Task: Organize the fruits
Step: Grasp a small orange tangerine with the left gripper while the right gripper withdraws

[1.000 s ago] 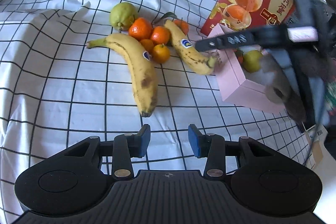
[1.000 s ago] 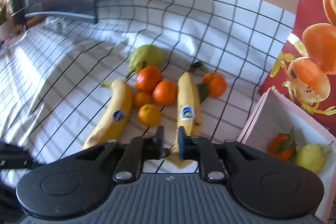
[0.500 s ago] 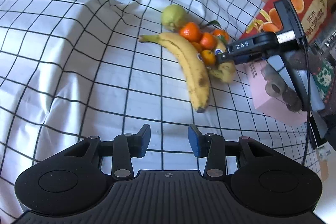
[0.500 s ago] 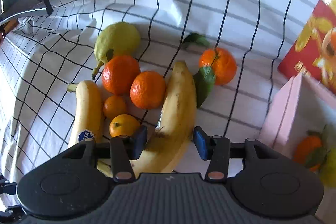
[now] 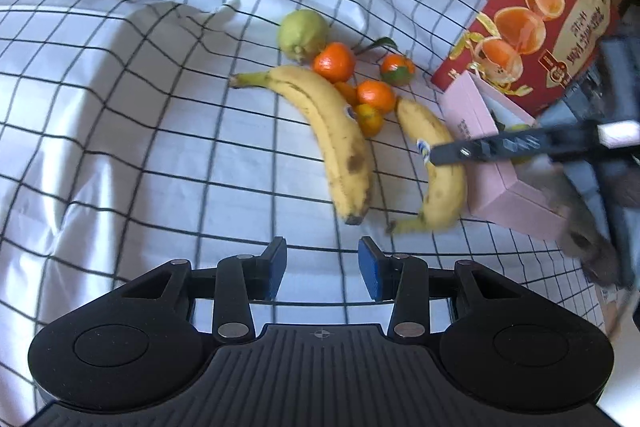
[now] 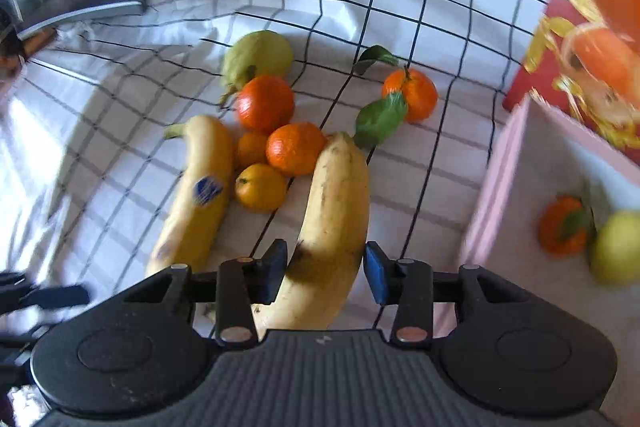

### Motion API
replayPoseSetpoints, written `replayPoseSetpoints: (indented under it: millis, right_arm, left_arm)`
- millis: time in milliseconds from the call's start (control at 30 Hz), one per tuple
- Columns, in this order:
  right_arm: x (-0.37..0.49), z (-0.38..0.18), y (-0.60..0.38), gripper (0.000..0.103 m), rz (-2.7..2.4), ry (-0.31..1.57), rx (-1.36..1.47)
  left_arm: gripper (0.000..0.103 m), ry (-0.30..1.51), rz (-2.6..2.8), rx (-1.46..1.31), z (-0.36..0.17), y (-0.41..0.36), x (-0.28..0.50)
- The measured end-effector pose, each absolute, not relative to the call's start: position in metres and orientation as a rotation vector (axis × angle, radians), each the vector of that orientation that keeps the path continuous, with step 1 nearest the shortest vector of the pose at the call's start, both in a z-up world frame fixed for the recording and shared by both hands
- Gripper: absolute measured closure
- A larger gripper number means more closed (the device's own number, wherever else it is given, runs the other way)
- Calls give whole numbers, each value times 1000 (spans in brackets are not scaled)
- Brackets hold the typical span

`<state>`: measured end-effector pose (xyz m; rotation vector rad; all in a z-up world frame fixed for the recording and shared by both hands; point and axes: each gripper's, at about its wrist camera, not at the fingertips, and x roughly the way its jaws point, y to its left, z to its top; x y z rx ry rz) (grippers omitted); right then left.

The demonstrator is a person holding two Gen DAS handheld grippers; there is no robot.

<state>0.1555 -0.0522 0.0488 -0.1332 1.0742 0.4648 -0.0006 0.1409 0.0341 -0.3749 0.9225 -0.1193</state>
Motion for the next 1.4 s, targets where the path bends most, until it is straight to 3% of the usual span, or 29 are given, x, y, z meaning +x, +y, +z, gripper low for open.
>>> replayPoseSetpoints:
  millis: [33, 100, 367, 633, 767, 867, 967, 1200, 1400]
  right_arm:
    - [147, 53, -56, 66, 479, 1069, -119]
    - [127, 61, -64, 100, 522, 1058, -90]
    - [64, 65, -86, 99, 552, 1016, -48]
    - [13, 37, -125, 94, 434, 1026, 32]
    - [-9, 24, -139, 83, 356, 1029, 30]
    - [-19, 20, -146, 82, 330, 1028, 34]
    - [-24, 19, -151, 68, 301, 1022, 45]
    - [-26, 16, -149, 62, 267, 1002, 15]
    - [-23, 15, -142, 57, 279, 987, -5]
  left_arm:
    - [59, 923, -127, -370, 34, 137, 1]
    - [59, 913, -140, -358, 35, 129, 5]
    - [59, 802, -189, -200, 60, 102, 36]
    - [59, 827, -283, 117, 54, 70, 100]
    - [61, 847, -292, 176, 44, 61, 113]
    - [62, 868, -308, 214, 37, 53, 121]
    - [63, 885, -287, 298, 29, 46, 129]
    - [64, 937, -323, 297, 24, 45, 141]
    - [65, 916, -297, 114, 43, 60, 129]
